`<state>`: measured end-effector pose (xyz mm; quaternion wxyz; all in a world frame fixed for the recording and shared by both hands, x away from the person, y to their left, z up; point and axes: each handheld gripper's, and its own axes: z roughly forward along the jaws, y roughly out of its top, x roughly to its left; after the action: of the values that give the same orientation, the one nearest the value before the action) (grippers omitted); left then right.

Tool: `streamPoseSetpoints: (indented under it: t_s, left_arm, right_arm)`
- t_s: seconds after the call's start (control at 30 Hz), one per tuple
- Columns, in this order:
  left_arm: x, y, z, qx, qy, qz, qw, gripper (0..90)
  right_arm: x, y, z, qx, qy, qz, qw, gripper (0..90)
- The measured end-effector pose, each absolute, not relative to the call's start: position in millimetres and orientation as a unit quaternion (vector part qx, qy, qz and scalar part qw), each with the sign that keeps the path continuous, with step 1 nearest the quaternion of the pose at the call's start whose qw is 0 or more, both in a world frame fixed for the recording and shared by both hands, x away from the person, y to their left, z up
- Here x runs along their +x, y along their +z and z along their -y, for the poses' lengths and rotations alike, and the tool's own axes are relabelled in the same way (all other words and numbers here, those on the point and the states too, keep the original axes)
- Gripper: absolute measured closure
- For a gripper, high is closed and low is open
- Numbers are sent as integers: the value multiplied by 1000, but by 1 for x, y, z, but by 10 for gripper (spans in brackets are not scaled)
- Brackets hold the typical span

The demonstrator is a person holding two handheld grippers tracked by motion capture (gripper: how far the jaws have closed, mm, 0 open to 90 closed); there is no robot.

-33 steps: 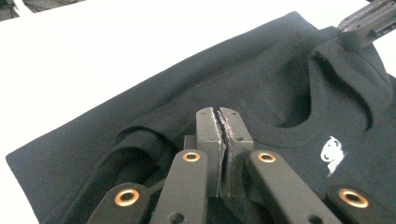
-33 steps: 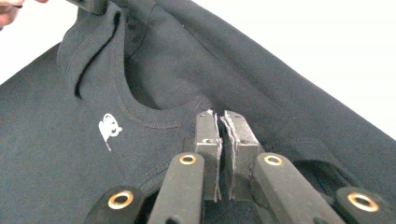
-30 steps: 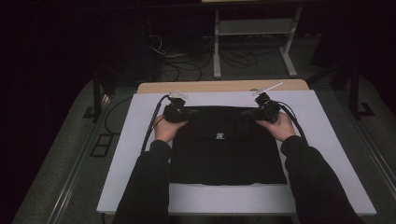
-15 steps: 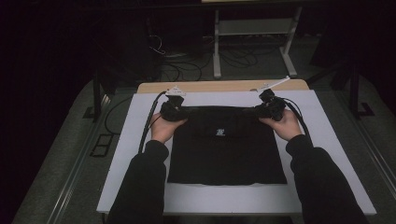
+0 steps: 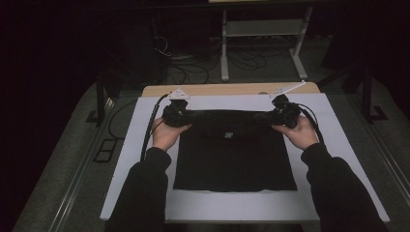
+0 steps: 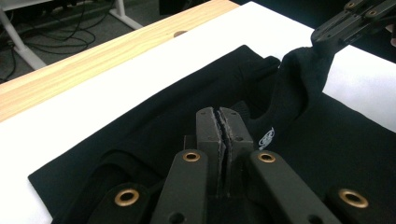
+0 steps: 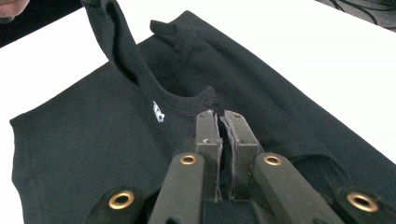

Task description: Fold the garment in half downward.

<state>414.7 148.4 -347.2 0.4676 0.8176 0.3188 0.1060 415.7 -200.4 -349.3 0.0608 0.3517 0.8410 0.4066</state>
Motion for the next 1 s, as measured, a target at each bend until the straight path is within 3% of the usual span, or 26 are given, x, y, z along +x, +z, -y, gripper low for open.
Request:
streamPoseSetpoints:
  t_s: [1.0]
  left_arm:
    - [354,-390,-152,824,78,-294,478,868]
  right_arm:
    - [356,-388,209,324,415,-850,27,843]
